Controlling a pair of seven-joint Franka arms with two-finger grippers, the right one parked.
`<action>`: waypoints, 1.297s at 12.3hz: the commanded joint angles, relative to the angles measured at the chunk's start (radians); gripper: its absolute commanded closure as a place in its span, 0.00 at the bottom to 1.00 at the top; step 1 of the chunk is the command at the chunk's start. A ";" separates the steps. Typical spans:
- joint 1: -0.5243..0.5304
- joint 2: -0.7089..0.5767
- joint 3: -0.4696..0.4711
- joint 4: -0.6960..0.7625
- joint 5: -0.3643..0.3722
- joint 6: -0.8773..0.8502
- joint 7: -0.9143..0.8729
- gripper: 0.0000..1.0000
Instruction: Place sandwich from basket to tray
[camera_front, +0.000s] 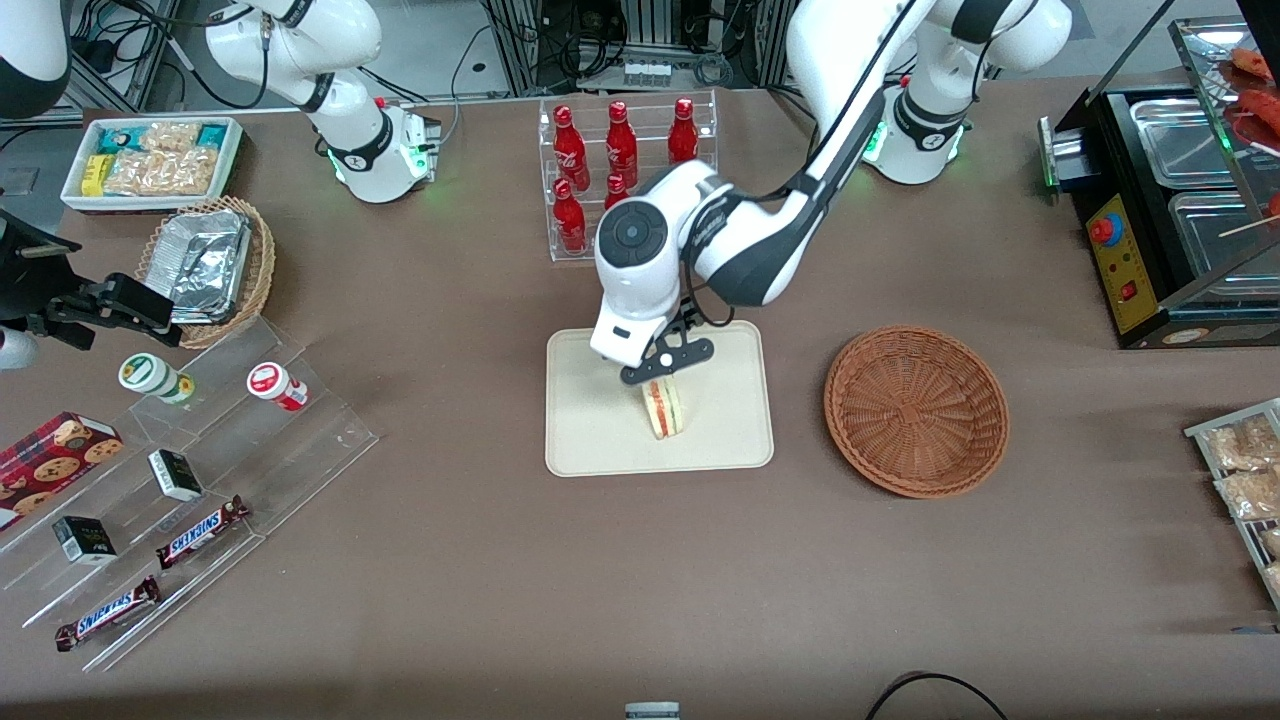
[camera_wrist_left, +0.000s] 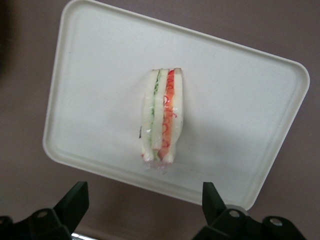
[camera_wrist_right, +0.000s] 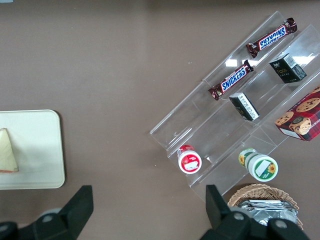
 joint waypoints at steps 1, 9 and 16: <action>0.005 -0.050 0.038 -0.012 0.005 -0.098 0.099 0.00; 0.144 -0.236 0.110 -0.165 0.011 -0.209 0.378 0.00; 0.364 -0.457 0.092 -0.322 0.013 -0.258 0.676 0.00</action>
